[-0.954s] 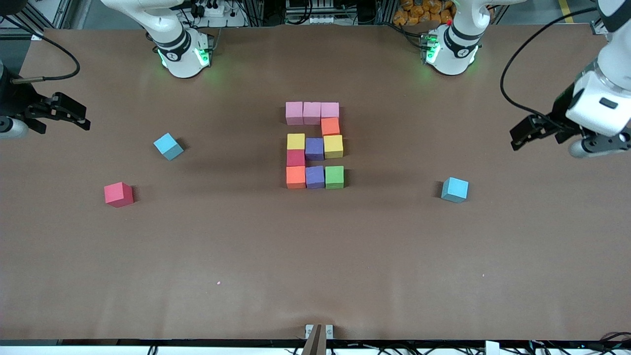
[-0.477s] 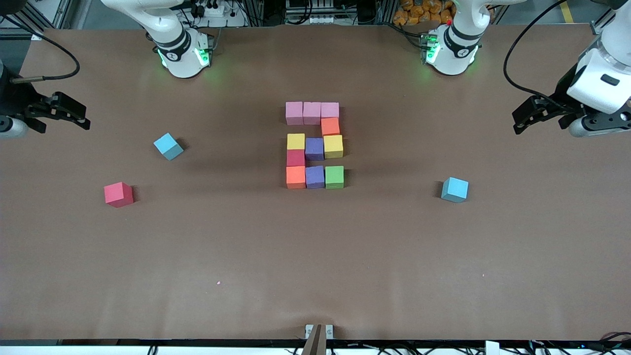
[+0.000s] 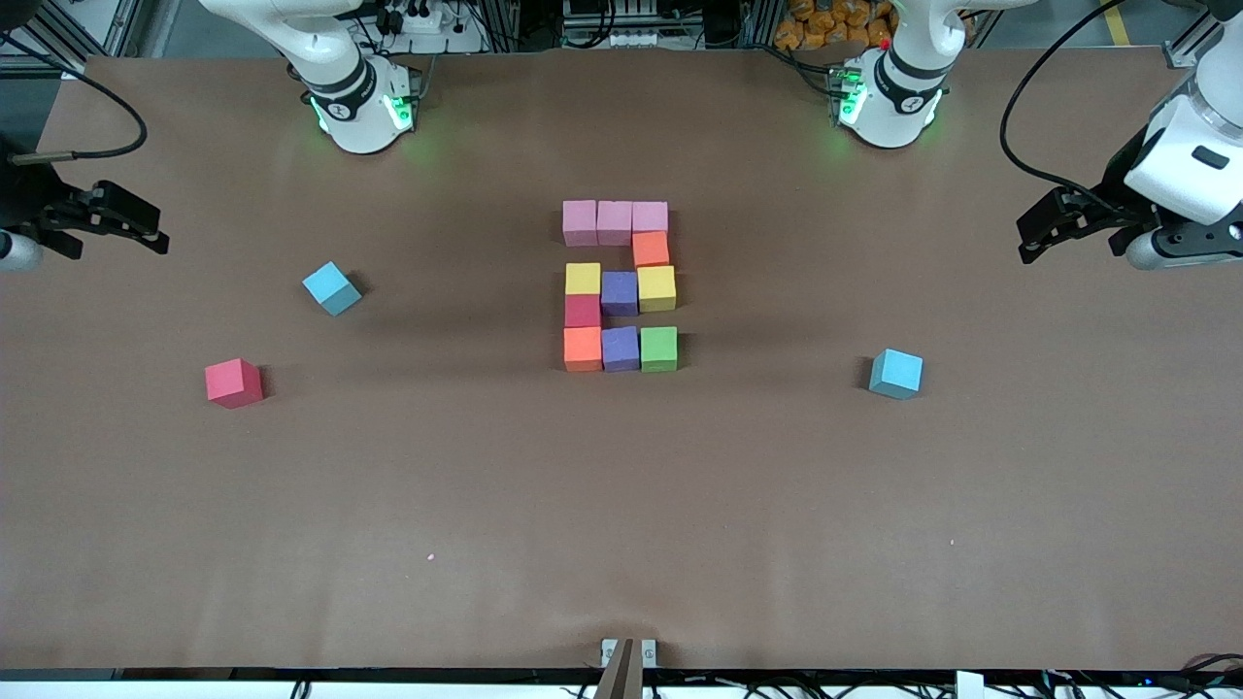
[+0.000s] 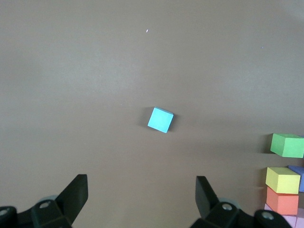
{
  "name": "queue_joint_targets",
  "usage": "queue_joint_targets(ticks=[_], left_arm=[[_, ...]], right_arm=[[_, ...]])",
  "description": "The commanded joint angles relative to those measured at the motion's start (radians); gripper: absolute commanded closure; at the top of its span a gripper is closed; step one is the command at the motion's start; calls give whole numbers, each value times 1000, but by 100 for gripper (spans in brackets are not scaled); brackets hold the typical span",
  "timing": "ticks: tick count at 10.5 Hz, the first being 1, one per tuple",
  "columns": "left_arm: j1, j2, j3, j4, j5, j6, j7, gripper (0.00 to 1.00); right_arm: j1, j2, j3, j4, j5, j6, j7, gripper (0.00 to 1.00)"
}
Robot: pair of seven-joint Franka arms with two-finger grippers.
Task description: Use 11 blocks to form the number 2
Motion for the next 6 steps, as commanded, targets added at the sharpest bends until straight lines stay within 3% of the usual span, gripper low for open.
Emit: queue_joint_targets(ticks=[1, 6], left_arm=[[1, 6, 8, 19, -16, -25, 16, 0], [2, 3, 8, 19, -29, -50, 11, 0]], right_arm=[[-11, -27, 15, -22, -12, -1, -1, 0], [-9, -30, 20, -20, -12, -1, 1, 0]])
